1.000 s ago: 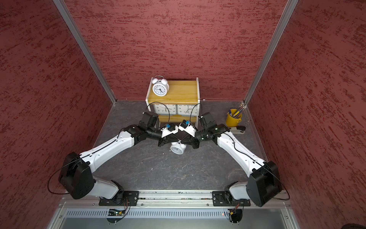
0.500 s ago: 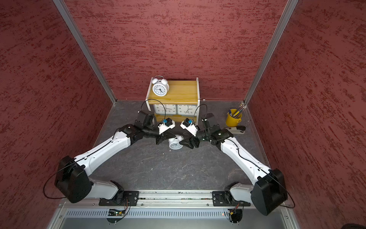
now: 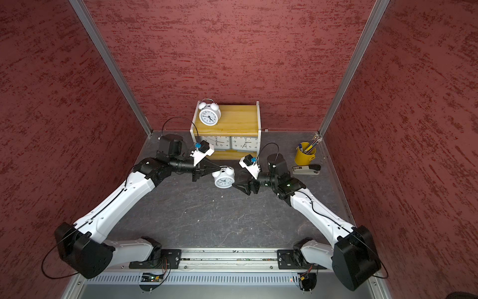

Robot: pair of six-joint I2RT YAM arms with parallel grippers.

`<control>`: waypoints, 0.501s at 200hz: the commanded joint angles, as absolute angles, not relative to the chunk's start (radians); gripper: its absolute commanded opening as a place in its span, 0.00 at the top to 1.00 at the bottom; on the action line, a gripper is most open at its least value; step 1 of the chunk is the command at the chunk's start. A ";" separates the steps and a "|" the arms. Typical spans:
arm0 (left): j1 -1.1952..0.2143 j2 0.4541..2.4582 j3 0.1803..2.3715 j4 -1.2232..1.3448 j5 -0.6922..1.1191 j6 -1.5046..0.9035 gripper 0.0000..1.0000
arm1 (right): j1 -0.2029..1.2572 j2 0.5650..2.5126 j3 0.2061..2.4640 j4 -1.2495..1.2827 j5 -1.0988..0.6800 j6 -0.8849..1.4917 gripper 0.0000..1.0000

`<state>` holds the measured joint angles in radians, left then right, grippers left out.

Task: Place the alarm clocks on the shelf by style
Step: Pick up the alarm from the center of the board.

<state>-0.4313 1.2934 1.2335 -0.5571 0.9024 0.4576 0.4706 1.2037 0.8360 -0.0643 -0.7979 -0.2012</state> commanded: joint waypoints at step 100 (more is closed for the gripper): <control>-0.436 1.316 1.302 -0.591 0.998 0.457 1.00 | 0.467 1.255 0.903 -0.035 -1.064 -0.187 0.31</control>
